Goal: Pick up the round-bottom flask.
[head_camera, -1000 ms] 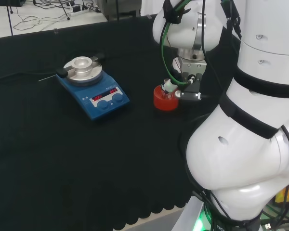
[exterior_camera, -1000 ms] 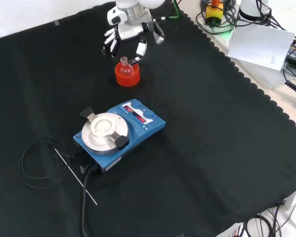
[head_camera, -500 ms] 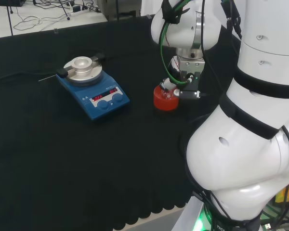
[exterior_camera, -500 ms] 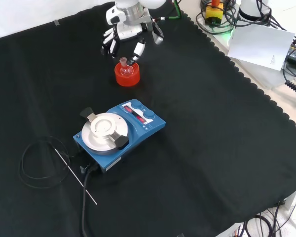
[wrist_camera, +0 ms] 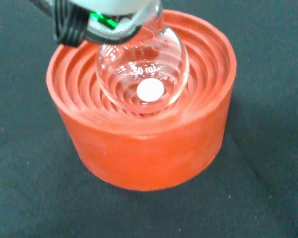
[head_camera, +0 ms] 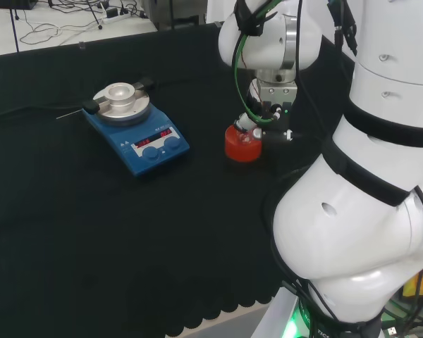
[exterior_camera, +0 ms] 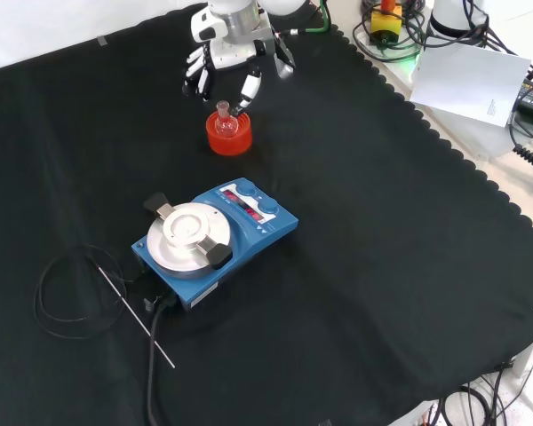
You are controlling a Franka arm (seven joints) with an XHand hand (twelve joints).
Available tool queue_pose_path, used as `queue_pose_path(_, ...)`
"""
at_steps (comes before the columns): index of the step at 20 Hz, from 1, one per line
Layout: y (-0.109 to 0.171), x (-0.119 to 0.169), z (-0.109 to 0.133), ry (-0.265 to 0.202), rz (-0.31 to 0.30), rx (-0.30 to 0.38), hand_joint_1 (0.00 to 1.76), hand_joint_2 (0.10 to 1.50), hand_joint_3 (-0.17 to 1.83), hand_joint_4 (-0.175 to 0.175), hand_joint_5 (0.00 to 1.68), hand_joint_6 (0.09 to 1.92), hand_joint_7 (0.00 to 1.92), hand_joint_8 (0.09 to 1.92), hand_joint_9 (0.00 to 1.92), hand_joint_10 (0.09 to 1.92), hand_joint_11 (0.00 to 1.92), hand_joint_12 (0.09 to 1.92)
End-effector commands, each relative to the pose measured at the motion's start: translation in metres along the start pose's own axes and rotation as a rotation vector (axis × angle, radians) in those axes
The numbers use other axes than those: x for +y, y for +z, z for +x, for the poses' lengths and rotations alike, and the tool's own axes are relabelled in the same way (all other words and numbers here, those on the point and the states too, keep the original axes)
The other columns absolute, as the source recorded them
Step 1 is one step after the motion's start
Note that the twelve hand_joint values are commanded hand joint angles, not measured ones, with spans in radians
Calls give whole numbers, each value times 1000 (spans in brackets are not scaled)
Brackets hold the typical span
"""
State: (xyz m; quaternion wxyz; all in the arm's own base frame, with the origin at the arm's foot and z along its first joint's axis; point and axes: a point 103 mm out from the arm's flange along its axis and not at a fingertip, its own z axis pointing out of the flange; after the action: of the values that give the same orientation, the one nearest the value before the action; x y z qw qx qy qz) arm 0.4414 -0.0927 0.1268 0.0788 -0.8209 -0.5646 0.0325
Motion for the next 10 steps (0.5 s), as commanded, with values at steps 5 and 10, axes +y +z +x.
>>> queue_pose_path(5,-60,-15,3,5,-55,39,1118,689,693,84,1165,880,418,691,650,606,371,1331)
queue_pose_path(10,-89,-20,13,-8,-78,39,1123,671,727,72,1168,891,415,691,654,606,385,1327)
